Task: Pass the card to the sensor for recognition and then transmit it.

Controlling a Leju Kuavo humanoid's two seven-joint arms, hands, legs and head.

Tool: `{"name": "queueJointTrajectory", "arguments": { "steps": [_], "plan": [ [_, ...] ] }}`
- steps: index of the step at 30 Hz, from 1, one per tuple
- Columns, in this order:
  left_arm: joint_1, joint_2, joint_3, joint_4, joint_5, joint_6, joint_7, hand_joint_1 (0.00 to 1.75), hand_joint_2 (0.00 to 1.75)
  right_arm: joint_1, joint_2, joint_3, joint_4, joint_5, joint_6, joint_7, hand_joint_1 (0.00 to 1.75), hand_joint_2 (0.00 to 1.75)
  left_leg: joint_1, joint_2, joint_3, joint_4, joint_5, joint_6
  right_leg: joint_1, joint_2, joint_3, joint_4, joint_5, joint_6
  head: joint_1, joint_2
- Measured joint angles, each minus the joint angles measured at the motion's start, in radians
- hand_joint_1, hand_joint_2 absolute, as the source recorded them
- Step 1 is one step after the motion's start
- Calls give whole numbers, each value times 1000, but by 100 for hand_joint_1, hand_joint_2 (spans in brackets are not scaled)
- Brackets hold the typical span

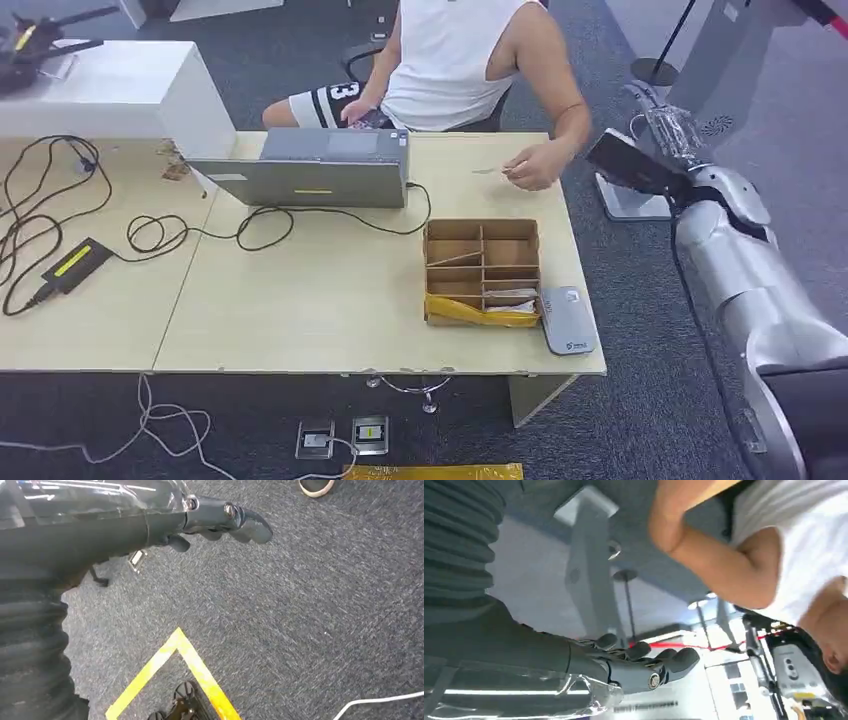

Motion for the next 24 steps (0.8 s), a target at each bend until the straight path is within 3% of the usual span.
{"name": "queueJointTrajectory", "arguments": {
  "steps": [4,7,13,18,24],
  "plan": [
    [0,-2,-1,0,-21,-4,-5,0,175,28,7,-27,-112,-279,181,35,0,175,1,0,1,0,0,0,1,0,0,0,0,0,0,0],
    [1,-1,-2,0,-31,-11,-7,0,175,98,7,-37,-264,-357,247,92,0,175,1,0,1,0,0,0,1,0,0,0,0,0,0,0],
    [1,2,-3,0,-38,-20,-10,0,175,182,1,-44,-474,-369,276,139,0,175,1,0,1,0,0,0,1,1,0,0,0,0,0,0],
    [2,8,-3,0,-50,-29,-18,0,175,308,-24,-41,-644,-320,315,236,0,175,2,0,2,0,0,0,2,0,1,-1,0,0,1,0],
    [2,16,-4,0,-51,-30,-18,0,175,399,-48,-42,-783,-304,318,249,0,175,2,1,1,0,0,0,2,2,0,-1,0,0,0,0]
  ]
}}
